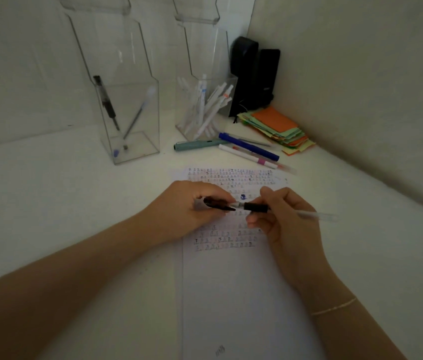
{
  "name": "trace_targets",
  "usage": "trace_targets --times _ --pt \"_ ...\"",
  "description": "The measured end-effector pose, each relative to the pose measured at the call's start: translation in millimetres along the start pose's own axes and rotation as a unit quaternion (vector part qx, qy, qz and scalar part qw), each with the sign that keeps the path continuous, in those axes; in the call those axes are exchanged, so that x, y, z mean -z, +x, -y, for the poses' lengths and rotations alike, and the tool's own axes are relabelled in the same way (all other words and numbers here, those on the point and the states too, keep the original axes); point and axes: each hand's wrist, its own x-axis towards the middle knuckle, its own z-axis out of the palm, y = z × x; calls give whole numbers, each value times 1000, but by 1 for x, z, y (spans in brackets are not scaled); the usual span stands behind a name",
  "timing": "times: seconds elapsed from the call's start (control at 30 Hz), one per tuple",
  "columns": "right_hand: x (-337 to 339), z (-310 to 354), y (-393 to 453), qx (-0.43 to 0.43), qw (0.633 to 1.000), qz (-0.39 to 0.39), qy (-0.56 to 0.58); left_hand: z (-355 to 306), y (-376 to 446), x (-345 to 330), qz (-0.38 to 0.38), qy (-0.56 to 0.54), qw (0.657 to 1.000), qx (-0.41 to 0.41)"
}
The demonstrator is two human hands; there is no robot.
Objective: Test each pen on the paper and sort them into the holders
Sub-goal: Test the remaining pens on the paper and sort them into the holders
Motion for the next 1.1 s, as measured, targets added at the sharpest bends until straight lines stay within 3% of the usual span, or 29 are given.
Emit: trace_targets --times 0.2,0.33,0.4,0.53,0.63,0.87,1.0,1.1 --pt "0 -3 -3 36 987 24 -153 -8 -1 -1 47 71 994 -66" --pt "0 4 -2 -31 998 49 14 -10 -2 1 56 39 996 -52" --pt "0 5 0 -50 997 51 33 -13 -2 2 61 7 998 -27" --pt "1 -2 0 29 994 33 -98 -19 -2 0 35 -95 993 63" --pt "-3 -3 -8 75 973 39 -214 -19 -1 -5 -6 -97 990 100" --pt "-9 -2 -11 88 965 59 -239 -15 -3 -8 -14 -104 988 115" --pt "-8 7 -4 75 986 -26 -144 -23 -1 -9 -57 -117 986 109" --pt "1 12 6 153 960 -155 -175 -25 -1 -10 -129 -87 978 137"
